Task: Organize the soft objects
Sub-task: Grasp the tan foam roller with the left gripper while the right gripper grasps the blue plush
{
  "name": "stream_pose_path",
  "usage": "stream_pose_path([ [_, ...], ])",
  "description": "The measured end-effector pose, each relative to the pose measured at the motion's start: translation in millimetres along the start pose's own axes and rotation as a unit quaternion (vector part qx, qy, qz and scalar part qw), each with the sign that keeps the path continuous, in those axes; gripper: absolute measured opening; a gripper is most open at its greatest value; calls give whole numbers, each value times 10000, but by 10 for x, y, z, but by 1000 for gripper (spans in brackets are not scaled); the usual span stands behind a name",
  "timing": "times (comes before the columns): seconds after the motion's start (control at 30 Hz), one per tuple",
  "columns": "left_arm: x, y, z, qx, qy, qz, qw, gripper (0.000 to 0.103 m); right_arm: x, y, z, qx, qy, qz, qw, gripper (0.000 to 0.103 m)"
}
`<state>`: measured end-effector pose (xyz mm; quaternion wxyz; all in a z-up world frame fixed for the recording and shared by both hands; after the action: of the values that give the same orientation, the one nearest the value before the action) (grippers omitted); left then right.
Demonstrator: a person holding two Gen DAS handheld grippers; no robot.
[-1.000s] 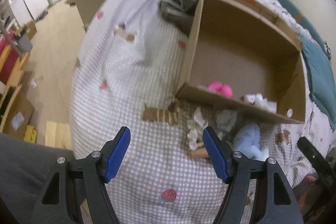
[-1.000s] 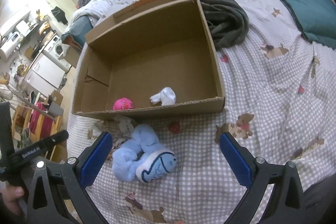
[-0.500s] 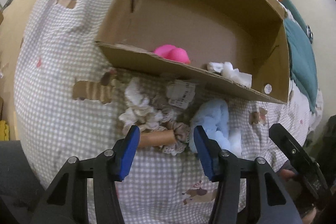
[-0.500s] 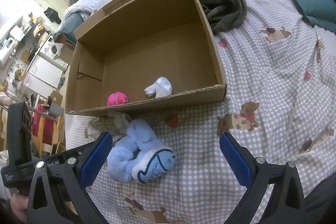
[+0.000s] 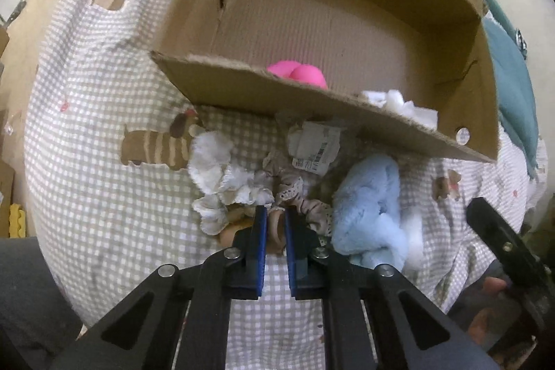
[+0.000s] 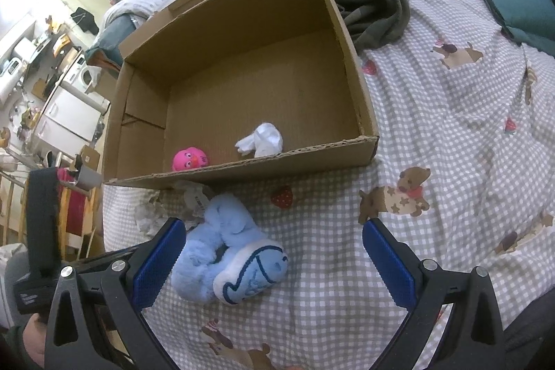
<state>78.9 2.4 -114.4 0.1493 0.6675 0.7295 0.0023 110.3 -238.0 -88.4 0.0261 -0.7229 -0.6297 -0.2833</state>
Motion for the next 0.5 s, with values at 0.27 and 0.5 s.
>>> stream_pose_path([
  [0.27,209,-98,-593,-422,-238,-191,9986,7,-23,-19,-9,27,5,30,10000,103],
  [0.5,270,-61,-718,-612,303,122,9976,7,-18,-73,81,513,442,152,9976,103],
])
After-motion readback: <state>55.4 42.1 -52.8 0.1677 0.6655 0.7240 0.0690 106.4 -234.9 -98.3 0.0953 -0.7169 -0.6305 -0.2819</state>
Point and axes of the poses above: each gripper's, at about its wrist camera, not at the fingertips, and z roughly the way its jaws point, x to its left, y to its top, the point moved 2 cm from there along z, roughly the way its jaws point, and after that the axes turned 6 degrees about z, right-handed, at the moved point
